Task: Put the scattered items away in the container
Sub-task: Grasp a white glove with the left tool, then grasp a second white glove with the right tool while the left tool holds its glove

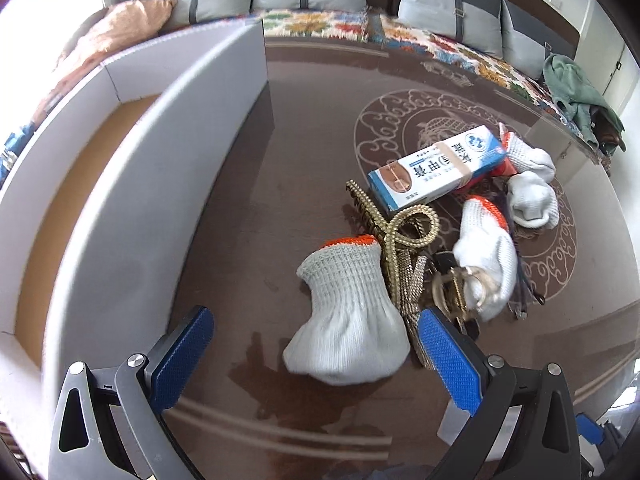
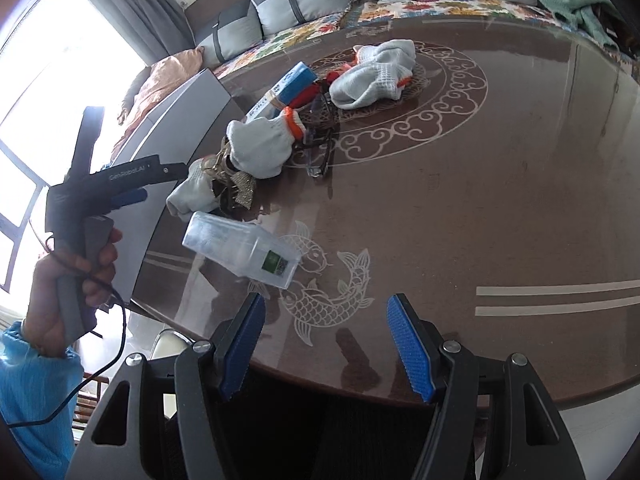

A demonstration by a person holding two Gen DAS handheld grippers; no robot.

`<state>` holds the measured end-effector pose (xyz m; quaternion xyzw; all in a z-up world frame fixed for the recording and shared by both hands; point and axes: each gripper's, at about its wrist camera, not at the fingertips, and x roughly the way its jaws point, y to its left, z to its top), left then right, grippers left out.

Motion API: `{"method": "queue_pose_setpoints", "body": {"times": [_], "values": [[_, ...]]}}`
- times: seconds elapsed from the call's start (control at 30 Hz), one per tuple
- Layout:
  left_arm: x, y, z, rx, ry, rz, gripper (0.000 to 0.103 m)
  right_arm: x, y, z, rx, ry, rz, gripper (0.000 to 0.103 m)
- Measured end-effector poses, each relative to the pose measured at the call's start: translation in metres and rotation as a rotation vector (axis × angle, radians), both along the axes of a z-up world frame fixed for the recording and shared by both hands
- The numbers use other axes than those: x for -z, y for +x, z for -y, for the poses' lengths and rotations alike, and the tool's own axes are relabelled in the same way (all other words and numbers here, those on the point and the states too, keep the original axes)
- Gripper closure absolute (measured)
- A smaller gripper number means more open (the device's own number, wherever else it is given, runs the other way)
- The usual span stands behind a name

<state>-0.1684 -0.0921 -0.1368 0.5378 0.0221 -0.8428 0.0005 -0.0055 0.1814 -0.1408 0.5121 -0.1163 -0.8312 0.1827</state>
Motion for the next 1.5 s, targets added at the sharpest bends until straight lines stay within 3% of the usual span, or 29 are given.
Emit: {"method": "queue_pose_setpoints", "body": {"times": [0.2,0.27,0.3,0.47,0.57,0.67,0.8,0.93,1.1,1.37,1.5], "values": [[0.014,-0.009,0.004,-0.013,0.018,0.027,0.000,0.002,-0.004,-0.001,0.004,-0.012,0.000,0.038],[0.016,-0.008,0.006,-0.019,0.041,0.025,0.005,0.003,-0.004,-0.001,0.004,-0.011,0.000,0.038],[0.018,-0.008,0.007,-0.021,0.054,0.027,0.010,0.002,-0.005,-0.001,0.006,-0.010,-0.001,0.038],[0.027,-0.011,0.008,-0.005,0.139,0.100,0.060,0.001,-0.008,-0.006,0.029,-0.009,-0.005,0.038],[0.023,-0.010,-0.003,0.023,0.083,0.104,0.071,0.000,-0.010,-0.009,0.041,-0.011,-0.005,0.038],[0.022,-0.007,-0.016,0.058,0.009,0.108,0.074,-0.008,-0.024,-0.019,0.051,-0.036,-0.021,0.038],[0.022,-0.005,-0.022,0.074,-0.035,0.116,0.074,-0.027,-0.094,-0.030,0.034,-0.047,-0.011,0.038],[0.023,-0.005,-0.018,0.066,-0.018,0.127,0.074,-0.036,-0.173,-0.003,-0.112,0.071,-0.055,0.038],[0.025,-0.008,-0.016,0.069,-0.001,0.140,0.074,-0.019,-0.240,0.030,-0.240,0.200,-0.049,0.038],[0.028,-0.012,-0.017,0.078,0.008,0.148,0.073,0.005,-0.277,0.054,-0.368,0.357,-0.043,0.038],[0.029,-0.012,-0.016,0.075,0.008,0.149,0.069,0.009,-0.292,0.051,-0.351,0.337,0.024,0.041]]}}
